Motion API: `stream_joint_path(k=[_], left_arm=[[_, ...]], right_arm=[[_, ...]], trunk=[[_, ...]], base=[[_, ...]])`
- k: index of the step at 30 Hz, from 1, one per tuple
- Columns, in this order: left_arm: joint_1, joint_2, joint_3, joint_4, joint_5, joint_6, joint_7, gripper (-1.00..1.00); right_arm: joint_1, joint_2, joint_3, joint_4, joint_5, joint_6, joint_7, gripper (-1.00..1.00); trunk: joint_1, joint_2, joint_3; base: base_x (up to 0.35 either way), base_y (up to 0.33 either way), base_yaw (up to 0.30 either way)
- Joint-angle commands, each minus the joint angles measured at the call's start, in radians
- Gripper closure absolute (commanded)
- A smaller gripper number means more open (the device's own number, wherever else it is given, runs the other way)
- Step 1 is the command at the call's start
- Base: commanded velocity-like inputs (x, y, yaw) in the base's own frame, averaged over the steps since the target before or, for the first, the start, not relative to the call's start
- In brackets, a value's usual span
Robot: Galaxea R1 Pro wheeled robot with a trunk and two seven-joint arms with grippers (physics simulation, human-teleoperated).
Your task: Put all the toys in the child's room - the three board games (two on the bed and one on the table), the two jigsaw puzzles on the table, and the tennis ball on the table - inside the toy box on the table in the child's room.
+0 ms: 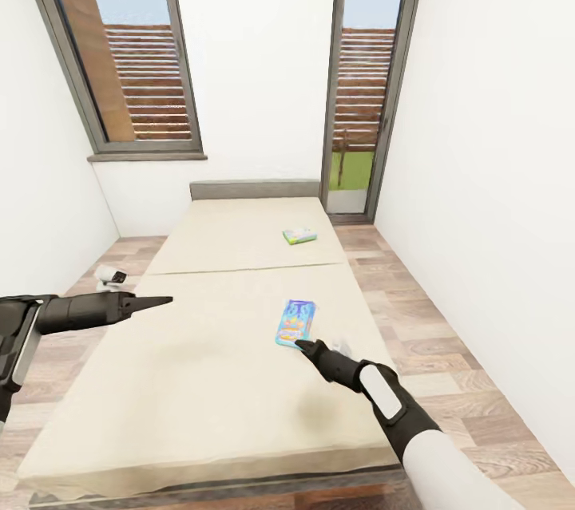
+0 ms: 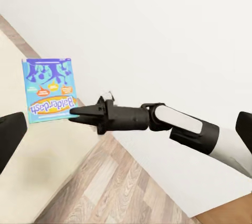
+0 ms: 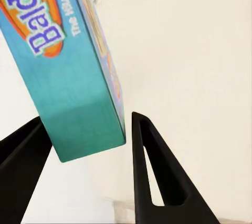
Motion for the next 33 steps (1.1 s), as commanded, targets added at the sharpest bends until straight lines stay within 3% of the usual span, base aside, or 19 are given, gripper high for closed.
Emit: stream_joint_path(k=[1, 3, 8, 14, 17, 29, 31, 33], left_arm=[[0.000, 0.002, 0.004, 0.000, -0.005, 0.011, -0.004, -1.00], [0.000, 0.003, 0.009, 0.000, -0.011, 0.011, -0.004, -1.00], [0.002, 0.005, 0.010, 0.000, -0.025, 0.011, -0.004, -1.00], [0.004, 0.007, 0.015, 0.064, -0.129, 0.010, -0.004, -1.00], [0.002, 0.014, 0.055, 0.155, -0.165, 0.000, -0.004, -1.00], [-0.003, 0.044, 0.070, 0.174, -0.172, -0.003, -0.004, -1.00], [-0.003, 0.046, 0.070, 0.175, -0.172, -0.003, -0.004, -1.00], [-0.003, 0.048, 0.071, 0.175, -0.173, -0.003, -0.004, -1.00]], right_arm=[[-0.001, -0.001, 0.017, -0.016, 0.007, 0.010, 0.002, 1.00], [0.000, -0.008, 0.042, -0.034, 0.008, 0.021, 0.011, 1.00], [0.011, -0.017, 0.053, -0.042, 0.009, 0.019, 0.084, 1.00], [0.013, -0.019, 0.053, -0.043, 0.011, 0.017, 0.121, 1.00], [0.013, -0.019, 0.050, -0.043, 0.011, 0.015, 0.124, 1.00], [0.016, -0.022, 0.052, -0.042, 0.015, -0.037, 0.107, 1.00], [0.015, -0.023, 0.053, -0.043, 0.044, -0.039, 0.081, 1.00], [0.014, -0.022, 0.052, -0.044, 0.098, -0.037, 0.048, 1.00]], trunk=[[-0.004, 0.007, 0.002], [-0.012, 0.021, 0.008], [-0.031, 0.056, 0.024], [-0.054, 0.098, 0.043], [-0.065, 0.119, 0.052], [-0.111, 0.203, 0.090], [-0.119, 0.217, 0.096], [-0.127, 0.231, 0.102]], base=[[0.000, 0.000, 0.000], [0.000, 0.000, 0.000], [0.000, 0.000, 0.000], [0.000, 0.000, 0.000], [0.000, 0.000, 0.000], [0.000, 0.000, 0.000], [0.000, 0.000, 0.000], [0.000, 0.000, 0.000]])
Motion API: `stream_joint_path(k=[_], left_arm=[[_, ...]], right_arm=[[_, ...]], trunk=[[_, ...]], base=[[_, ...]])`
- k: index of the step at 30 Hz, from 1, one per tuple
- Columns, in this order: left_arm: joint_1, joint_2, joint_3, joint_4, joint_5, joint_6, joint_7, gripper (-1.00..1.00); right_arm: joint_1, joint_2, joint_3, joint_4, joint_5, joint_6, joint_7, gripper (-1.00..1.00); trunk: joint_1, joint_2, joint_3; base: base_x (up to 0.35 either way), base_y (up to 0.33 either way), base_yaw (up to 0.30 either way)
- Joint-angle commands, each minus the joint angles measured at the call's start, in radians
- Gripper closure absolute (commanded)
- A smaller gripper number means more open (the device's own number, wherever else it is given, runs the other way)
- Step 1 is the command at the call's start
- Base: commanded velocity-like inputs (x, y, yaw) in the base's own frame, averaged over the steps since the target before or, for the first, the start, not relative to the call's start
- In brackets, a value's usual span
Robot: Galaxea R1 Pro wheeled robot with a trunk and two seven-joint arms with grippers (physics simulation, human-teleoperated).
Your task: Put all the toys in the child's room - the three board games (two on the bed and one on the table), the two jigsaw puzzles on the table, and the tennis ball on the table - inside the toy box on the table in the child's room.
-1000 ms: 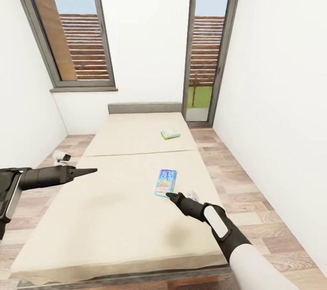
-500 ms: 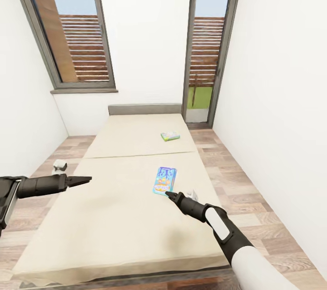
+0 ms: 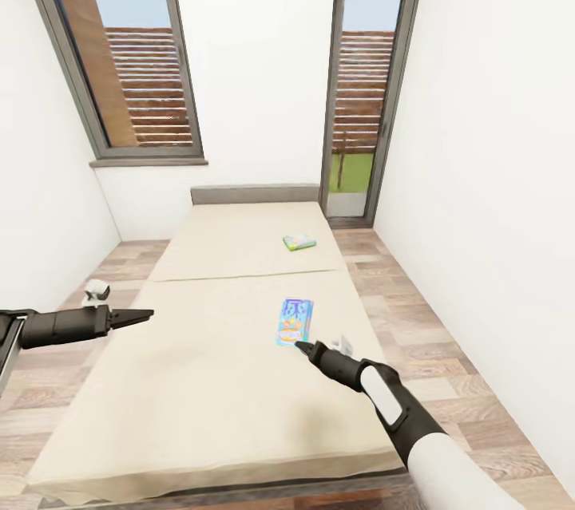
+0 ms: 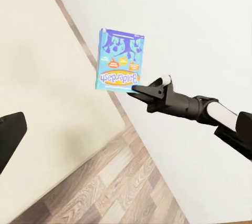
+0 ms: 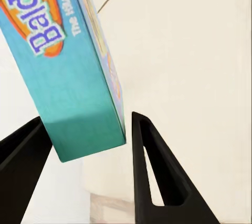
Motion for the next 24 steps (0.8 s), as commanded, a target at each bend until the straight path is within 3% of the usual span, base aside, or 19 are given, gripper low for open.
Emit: stream_joint_path(k=[1, 4, 8, 10, 14, 16, 24], left_arm=[[-0.001, 0.002, 0.001, -0.001, -0.008, 0.010, -0.007, -1.00], [-0.002, 0.007, 0.002, -0.001, -0.008, 0.010, -0.007, -1.00], [-0.003, 0.014, 0.004, -0.001, -0.008, 0.010, -0.007, -1.00], [-0.004, 0.016, 0.023, -0.001, -0.008, 0.010, -0.007, -1.00], [-0.003, 0.017, 0.049, -0.001, -0.008, 0.010, -0.007, -1.00], [-0.003, 0.017, 0.051, -0.001, -0.008, 0.010, -0.007, -1.00], [-0.003, 0.016, 0.053, -0.001, -0.008, 0.010, -0.007, -1.00]], right_arm=[[-0.001, 0.002, -0.001, -0.003, 0.017, 0.006, -0.010, 1.00], [-0.001, 0.007, 0.000, -0.024, 0.048, 0.007, -0.026, 1.00], [0.000, 0.010, 0.001, -0.061, 0.061, 0.027, -0.033, 1.00], [0.000, 0.014, 0.001, -0.089, 0.064, 0.080, -0.037, 1.00], [-0.001, 0.016, -0.001, -0.315, 0.056, 0.264, -0.107, 1.00], [-0.002, 0.017, -0.005, -0.401, 0.045, 0.321, -0.153, 1.00], [-0.001, 0.017, -0.009, -0.456, 0.023, 0.358, -0.192, 1.00]], trunk=[[-0.004, 0.007, 0.002], [-0.015, 0.028, 0.012], [-0.031, 0.056, 0.024], [-0.038, 0.070, 0.030], [-0.054, 0.098, 0.043], [-0.061, 0.112, 0.049], [-0.092, 0.168, 0.074]], base=[[0.000, 0.000, 0.000], [0.000, 0.000, 0.000], [0.000, 0.000, 0.000], [0.000, 0.000, 0.000], [0.000, 0.000, 0.000], [0.000, 0.000, 0.000], [0.000, 0.000, 0.000]])
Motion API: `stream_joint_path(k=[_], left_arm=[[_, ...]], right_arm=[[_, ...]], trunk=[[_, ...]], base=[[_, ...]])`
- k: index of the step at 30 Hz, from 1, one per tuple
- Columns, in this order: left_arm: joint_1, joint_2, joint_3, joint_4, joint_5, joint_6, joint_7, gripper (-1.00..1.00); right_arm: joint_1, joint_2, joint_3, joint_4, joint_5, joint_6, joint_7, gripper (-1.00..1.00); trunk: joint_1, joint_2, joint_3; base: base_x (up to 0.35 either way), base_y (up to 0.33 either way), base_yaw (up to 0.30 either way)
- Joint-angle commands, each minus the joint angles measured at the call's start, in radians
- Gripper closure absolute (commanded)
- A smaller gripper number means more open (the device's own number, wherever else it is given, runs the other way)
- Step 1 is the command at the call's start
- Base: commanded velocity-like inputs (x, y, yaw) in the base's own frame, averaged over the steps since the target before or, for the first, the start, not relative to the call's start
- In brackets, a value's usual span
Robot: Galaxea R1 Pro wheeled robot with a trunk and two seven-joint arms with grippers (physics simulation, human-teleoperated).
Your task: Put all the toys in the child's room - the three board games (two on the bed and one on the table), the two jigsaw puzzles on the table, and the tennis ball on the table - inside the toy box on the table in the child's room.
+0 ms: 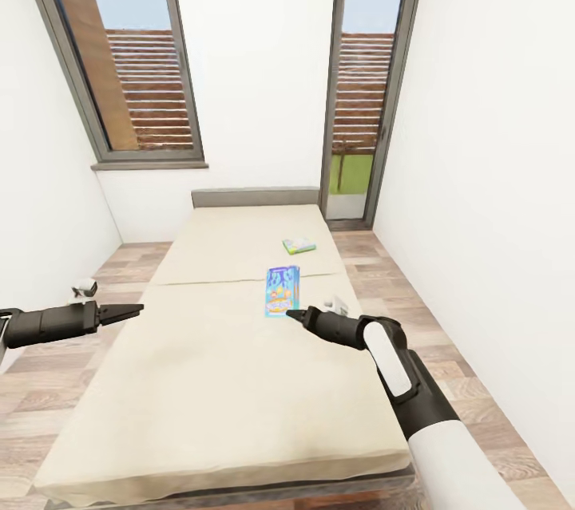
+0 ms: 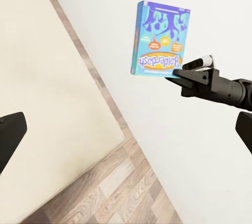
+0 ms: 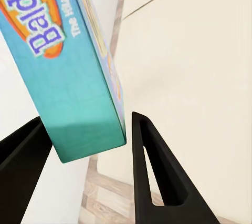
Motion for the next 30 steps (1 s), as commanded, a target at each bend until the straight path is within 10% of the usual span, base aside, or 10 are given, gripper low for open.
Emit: stream_joint_path(k=[1, 30], left_arm=[[-0.001, 0.000, 0.001, -0.001, -0.007, 0.010, -0.007, -1.00], [0.000, -0.002, -0.008, -0.001, -0.007, 0.010, -0.007, -1.00]], right_arm=[[0.000, 0.001, 0.000, -0.001, 0.008, 0.003, 0.006, 1.00], [0.007, -0.004, -0.002, 0.052, 0.006, -0.072, 0.018, 1.00]], trunk=[[-0.004, 0.006, 0.002], [-0.115, 0.209, 0.093]], base=[[0.000, 0.000, 0.000], [0.000, 0.000, 0.000]])
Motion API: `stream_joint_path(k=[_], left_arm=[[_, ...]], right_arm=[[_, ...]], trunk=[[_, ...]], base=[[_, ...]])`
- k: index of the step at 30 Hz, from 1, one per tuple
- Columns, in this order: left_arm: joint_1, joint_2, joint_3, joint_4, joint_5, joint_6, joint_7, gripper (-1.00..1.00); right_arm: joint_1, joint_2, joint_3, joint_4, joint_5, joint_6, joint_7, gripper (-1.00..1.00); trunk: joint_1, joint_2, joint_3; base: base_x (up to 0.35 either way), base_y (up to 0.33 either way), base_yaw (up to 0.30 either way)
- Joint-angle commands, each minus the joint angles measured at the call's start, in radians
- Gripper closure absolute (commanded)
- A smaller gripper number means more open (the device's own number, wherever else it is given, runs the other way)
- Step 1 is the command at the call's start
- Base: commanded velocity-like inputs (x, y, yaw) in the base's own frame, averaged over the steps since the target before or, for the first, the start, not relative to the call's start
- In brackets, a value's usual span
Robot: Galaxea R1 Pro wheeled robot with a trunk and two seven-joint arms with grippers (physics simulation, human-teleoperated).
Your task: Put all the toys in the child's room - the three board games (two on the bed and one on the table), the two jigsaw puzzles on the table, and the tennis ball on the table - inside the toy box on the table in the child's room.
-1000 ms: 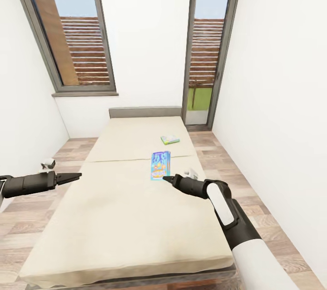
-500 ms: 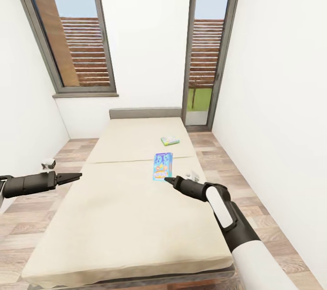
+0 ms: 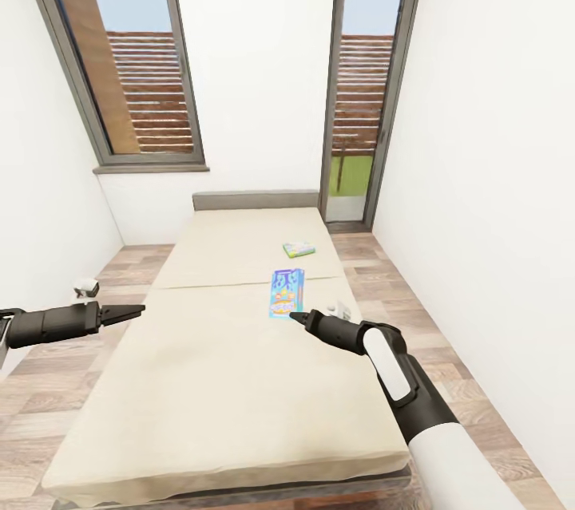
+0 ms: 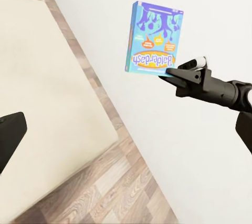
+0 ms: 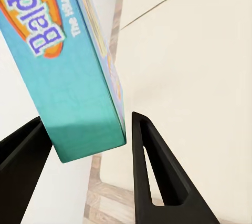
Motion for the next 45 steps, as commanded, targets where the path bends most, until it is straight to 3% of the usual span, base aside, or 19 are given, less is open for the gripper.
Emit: stream_joint_path(k=[1, 13, 21, 34, 45], left_arm=[[-0.001, 0.000, 0.000, -0.001, -0.007, 0.010, -0.007, -1.00], [-0.001, -0.004, -0.002, -0.001, -0.007, 0.010, -0.007, -1.00], [-0.001, -0.006, -0.005, -0.001, -0.007, 0.010, -0.007, -1.00], [-0.001, -0.007, -0.003, -0.002, -0.013, 0.013, -0.007, -1.00], [-0.002, -0.009, -0.006, -0.002, -0.034, 0.015, -0.007, -1.00]], right_arm=[[-0.001, 0.000, -0.001, 0.000, 0.006, 0.004, 0.005, 1.00], [-0.001, 0.004, 0.001, -0.001, 0.007, -0.002, 0.003, 1.00], [-0.001, 0.008, 0.009, 0.001, 0.009, -0.001, -0.007, 1.00], [-0.001, 0.014, 0.013, 0.002, 0.015, -0.002, -0.009, 1.00], [-0.001, 0.026, 0.088, 0.011, 0.023, -0.008, -0.012, 1.00]], trunk=[[-0.004, 0.006, 0.002], [-0.050, 0.090, 0.040], [-0.050, 0.090, 0.046], [-0.100, 0.181, 0.095], [-0.142, 0.258, 0.136]], base=[[0.000, 0.000, 0.000], [0.000, 0.000, 0.016], [0.000, 0.000, 0.235], [0.000, 0.000, 0.269], [-0.087, 0.000, 0.270]])
